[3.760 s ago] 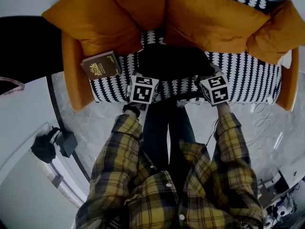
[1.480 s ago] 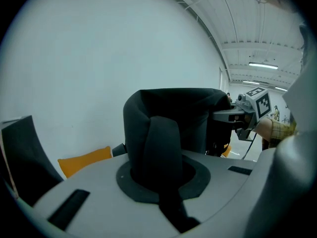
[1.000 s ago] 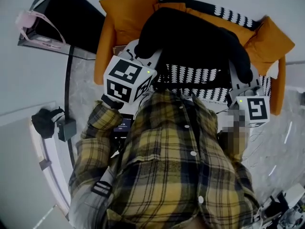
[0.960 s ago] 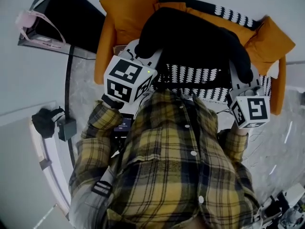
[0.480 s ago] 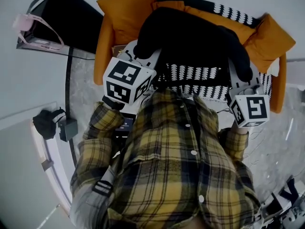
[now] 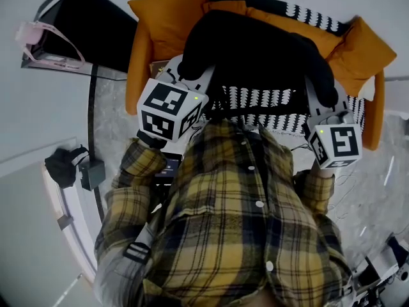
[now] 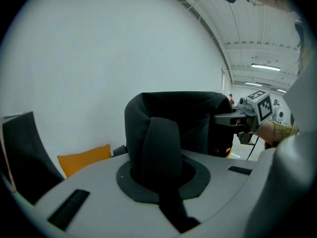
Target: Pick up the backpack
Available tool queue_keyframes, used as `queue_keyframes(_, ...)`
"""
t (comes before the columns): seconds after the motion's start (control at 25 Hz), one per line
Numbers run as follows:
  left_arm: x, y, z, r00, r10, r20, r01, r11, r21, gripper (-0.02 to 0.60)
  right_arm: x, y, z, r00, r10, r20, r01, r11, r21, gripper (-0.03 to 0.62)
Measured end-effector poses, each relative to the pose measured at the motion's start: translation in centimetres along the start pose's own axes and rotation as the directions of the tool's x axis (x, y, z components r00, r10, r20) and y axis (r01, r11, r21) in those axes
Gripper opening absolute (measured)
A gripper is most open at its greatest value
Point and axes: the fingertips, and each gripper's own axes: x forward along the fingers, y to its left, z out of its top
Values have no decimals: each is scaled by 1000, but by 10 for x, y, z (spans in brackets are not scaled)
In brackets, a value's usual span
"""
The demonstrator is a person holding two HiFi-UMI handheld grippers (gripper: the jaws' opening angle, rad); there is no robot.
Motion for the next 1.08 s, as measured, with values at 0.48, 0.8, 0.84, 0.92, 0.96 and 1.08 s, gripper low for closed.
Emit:
queue_keyframes(0.48, -1, 4, -2, 1000, 4, 1, -4, 1000, -8, 34, 4, 4, -2, 1000, 5, -9, -5, 1000, 3, 28)
queue_keyframes(0.8, -2, 4, 0, 1000, 3, 1, -3, 1000, -4, 34, 3, 4, -1, 1000, 5, -10, -5, 1000, 6, 28)
queue_keyframes(0.84, -3, 4, -1, 1000, 2, 0, -2, 1000, -3, 34, 2, 5, -1, 1000, 6, -10, -6, 1000, 6, 28)
queue_keyframes(0.92, -3, 4, -2, 1000, 2, -1, -2, 1000, -4, 34, 3, 6, -3, 1000, 5, -12, -5, 1000, 7, 28)
queue_keyframes(0.96, -3, 5, -3, 1000, 3, -1, -3, 1000, -4, 34, 3, 6, -4, 1000, 4, -13, -4, 1000, 8, 28)
queue_keyframes(1.08, -3, 7, -5, 1000, 4, -2, -4, 1000, -4, 34, 6, 8, -5, 1000, 5, -15, -5, 1000, 8, 28)
